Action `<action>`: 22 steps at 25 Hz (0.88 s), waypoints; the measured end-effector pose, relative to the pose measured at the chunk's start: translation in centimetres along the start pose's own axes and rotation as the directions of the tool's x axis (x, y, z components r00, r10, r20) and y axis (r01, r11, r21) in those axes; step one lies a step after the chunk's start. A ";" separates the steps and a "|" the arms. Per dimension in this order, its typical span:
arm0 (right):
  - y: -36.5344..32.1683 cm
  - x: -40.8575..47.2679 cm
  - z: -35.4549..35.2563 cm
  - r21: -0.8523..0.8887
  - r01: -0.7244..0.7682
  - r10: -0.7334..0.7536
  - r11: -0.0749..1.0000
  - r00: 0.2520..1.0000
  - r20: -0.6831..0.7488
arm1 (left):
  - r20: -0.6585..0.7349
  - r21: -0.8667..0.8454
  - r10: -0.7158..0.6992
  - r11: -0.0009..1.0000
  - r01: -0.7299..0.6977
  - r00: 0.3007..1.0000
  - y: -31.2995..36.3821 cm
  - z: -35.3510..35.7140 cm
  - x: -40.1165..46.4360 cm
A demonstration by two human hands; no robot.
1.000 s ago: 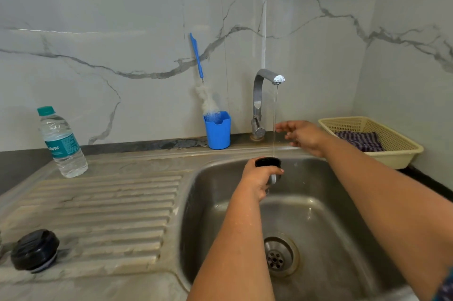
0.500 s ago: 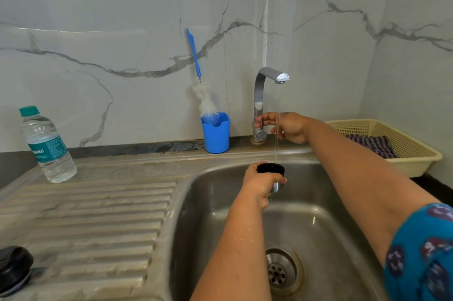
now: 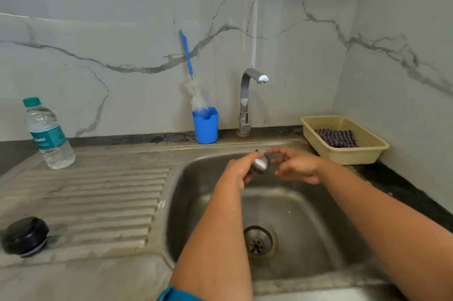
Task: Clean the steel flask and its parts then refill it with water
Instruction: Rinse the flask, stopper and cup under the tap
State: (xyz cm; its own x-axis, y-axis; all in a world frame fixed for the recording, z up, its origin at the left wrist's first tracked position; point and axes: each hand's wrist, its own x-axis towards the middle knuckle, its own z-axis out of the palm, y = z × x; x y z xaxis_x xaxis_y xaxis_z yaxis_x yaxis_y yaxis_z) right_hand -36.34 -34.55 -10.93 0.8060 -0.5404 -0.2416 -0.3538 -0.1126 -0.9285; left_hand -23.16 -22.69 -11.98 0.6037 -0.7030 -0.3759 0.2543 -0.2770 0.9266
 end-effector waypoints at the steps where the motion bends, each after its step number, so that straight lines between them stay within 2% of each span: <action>1: 0.4 -1.1 1.1 -0.042 0.044 -0.043 0.998 0.999 0.014 | 0.041 0.023 -0.047 0.999 0.046 0.998 0.2 0.1 -1.1; 3: 0.7 -2.8 2.9 -0.053 0.132 -0.136 0.990 0.987 -0.088 | 0.098 0.107 -0.128 0.987 0.117 0.987 0.5 0.1 -3.3; 4: 0.7 -3.4 3.4 -0.007 0.144 -0.143 0.990 0.979 -0.147 | 0.114 0.165 -0.165 0.975 0.145 0.980 0.5 -0.1 -4.3; 6: 0.3 -4.8 4.0 0.032 0.110 -0.103 0.993 0.980 -0.170 | 0.099 0.309 -0.199 0.938 0.160 0.975 0.8 -1.2 -6.6; 7: -0.1 -5.9 4.1 -0.075 0.063 -0.075 0.995 0.983 -0.165 | 0.058 0.397 -0.166 0.908 0.130 0.984 0.8 -1.8 -7.8; 8: -0.4 -6.8 3.9 -0.270 -0.004 -0.044 0.963 0.985 -0.170 | 0.021 0.512 -0.100 0.856 0.075 0.995 0.6 -2.5 -8.7; 10: -1.5 -8.5 3.7 -0.604 -0.070 -0.029 0.794 0.988 -0.153 | -0.020 0.786 0.006 0.618 0.012 1.000 -0.3 -4.3 -10.0; 11: -2.5 -9.3 3.4 -0.674 -0.064 -0.036 0.736 0.990 -0.133 | -0.018 0.881 0.017 0.473 0.008 1.000 -0.6 -5.1 -10.8; 12: -3.9 -10.1 3.1 -0.692 -0.035 -0.057 0.721 0.992 -0.109 | -0.007 0.928 0.021 0.372 -0.001 1.000 -1.0 -5.8 -11.5; 13: -5.5 -11.1 2.8 -0.686 0.004 -0.096 0.728 0.991 -0.097 | 0.014 0.941 0.042 0.338 -0.027 0.999 -1.3 -6.3 -12.0; 14: -7.0 -11.9 2.4 -0.663 0.030 -0.146 0.748 0.982 -0.120 | 0.053 0.932 0.095 0.354 -0.083 0.994 -1.7 -6.7 -12.3; 15: -8.3 -12.8 2.2 -0.631 0.053 -0.220 0.774 0.957 -0.189 | 0.075 0.898 0.153 0.419 -0.134 0.985 -1.9 -6.9 -12.8; 17: -8.3 -14.1 2.6 -0.621 0.072 -0.390 0.780 0.832 -0.394 | 0.068 0.727 0.257 0.649 -0.224 0.964 -2.5 -6.7 -14.2; 18: -6.8 -14.3 3.2 -0.641 0.019 -0.388 0.768 0.810 -0.440 | 0.086 0.673 0.274 0.693 -0.259 0.958 -3.1 -6.4 -14.9; 19: -4.9 -14.6 4.6 -0.678 -0.086 -0.284 0.730 0.865 -0.415 | 0.141 0.727 0.262 0.627 -0.279 0.955 -3.7 -6.1 -15.2; 20: -3.0 -14.8 6.0 -0.729 -0.201 -0.097 0.655 0.933 -0.345 | 0.180 0.843 0.191 0.475 -0.251 0.965 -4.2 -5.8 -15.7; 21: -1.6 -15.0 6.8 -0.752 -0.270 0.038 0.601 0.950 -0.311 | 0.144 0.928 0.140 0.325 -0.182 0.980 -4.5 -5.6 -15.6; 22: -1.4 -14.9 6.9 -0.744 -0.278 0.034 0.608 0.945 -0.326 | 0.144 0.952 0.175 0.242 -0.185 0.974 -4.7 -5.6 -15.9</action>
State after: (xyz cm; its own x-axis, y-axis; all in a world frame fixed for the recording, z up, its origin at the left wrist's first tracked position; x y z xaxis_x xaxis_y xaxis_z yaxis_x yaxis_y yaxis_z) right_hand -44.62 -20.62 -8.01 0.5949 -0.7860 -0.1682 -0.7923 -0.5381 -0.2876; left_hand -29.69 -6.55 -10.43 0.5235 -0.8276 -0.2024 -0.7694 -0.5613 0.3049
